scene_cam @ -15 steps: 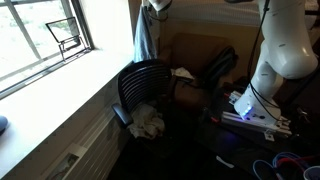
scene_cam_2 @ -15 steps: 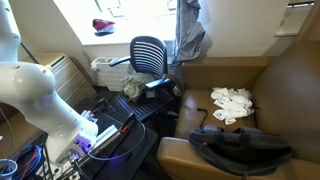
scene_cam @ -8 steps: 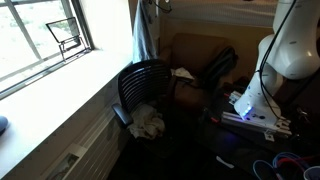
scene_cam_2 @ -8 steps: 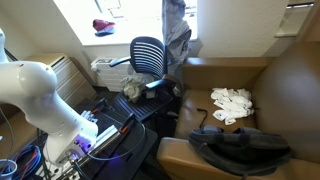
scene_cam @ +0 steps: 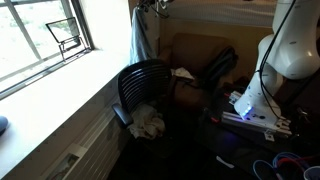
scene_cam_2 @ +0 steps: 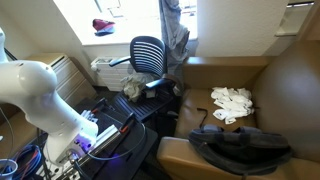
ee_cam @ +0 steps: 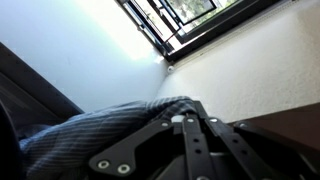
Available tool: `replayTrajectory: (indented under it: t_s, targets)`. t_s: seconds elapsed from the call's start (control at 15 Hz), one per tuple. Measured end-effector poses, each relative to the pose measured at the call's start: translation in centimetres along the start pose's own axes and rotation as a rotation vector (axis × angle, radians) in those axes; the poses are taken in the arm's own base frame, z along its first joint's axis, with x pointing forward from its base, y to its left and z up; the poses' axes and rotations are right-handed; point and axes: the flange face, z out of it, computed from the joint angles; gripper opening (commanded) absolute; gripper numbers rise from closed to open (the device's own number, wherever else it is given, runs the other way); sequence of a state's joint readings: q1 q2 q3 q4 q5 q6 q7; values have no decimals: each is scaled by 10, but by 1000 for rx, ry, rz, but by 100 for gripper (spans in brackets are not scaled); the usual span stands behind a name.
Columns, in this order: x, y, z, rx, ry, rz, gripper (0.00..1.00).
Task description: Get the blue shirt from the seat and place it on the backrest of the chair
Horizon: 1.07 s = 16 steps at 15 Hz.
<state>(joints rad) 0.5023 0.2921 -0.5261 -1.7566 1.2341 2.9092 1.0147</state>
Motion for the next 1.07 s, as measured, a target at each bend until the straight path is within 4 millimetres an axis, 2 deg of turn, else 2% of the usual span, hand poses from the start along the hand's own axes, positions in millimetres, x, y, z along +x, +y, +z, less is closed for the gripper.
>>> replayTrajectory:
  t_s: [0.2, 0.33, 0.47, 0.73, 0.87, 1.07]
  targets:
    - [-41, 37, 7, -141, -71, 15, 1]
    - [-60, 53, 3, -250, -99, 20, 4]
    - [-63, 57, -4, -348, -102, 19, 4]
    - [-58, 57, -10, -381, -97, 4, 1]
    - [-62, 76, -2, -462, -79, -53, 1]
    - [-74, 117, 5, -635, -102, -115, 1]
